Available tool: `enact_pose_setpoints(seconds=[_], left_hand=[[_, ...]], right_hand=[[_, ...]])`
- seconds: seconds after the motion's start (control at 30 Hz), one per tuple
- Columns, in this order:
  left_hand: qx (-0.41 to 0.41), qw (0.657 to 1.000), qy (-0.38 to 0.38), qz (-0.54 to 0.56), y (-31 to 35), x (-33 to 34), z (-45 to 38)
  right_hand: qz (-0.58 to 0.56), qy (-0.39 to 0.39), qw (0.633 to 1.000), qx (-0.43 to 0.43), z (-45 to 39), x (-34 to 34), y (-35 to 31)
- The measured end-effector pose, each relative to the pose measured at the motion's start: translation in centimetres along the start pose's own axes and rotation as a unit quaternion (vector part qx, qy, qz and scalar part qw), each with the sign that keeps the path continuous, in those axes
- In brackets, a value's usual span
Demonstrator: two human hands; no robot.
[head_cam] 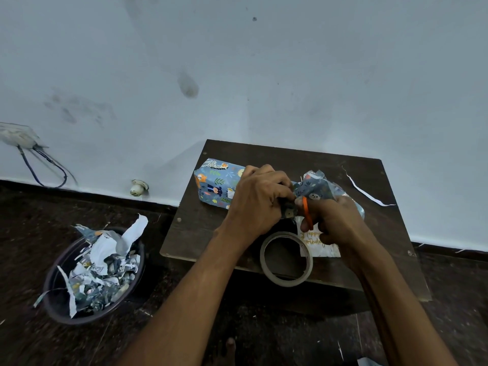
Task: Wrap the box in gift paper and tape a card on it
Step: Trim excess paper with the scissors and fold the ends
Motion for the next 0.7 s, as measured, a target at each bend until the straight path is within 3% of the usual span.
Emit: enact_pose_setpoints(seconds=[0.2, 0.7], left_hand=[[-0.005, 1.0, 0.002, 0.013, -0.2, -0.1, 0.1], [-0.034, 0.999, 0.013, 0.029, -0.5, -0.3, 0.2]], right_hand=[[-0.008, 0.011, 1.0, -0.011, -0.5, 0.2, 0.2], [-0.027, -0.043, 0.999, 0.0, -0.8, -0.7, 1.1]])
Point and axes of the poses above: each hand's wrist, its own z-axis away from the middle knuckle, its own x-axis out of the palm, y = z × x, the point moved 5 cm from there along -z, towards the middle knuckle, and after that the axes turned 15 degrees about z, right-handed, at the moved point
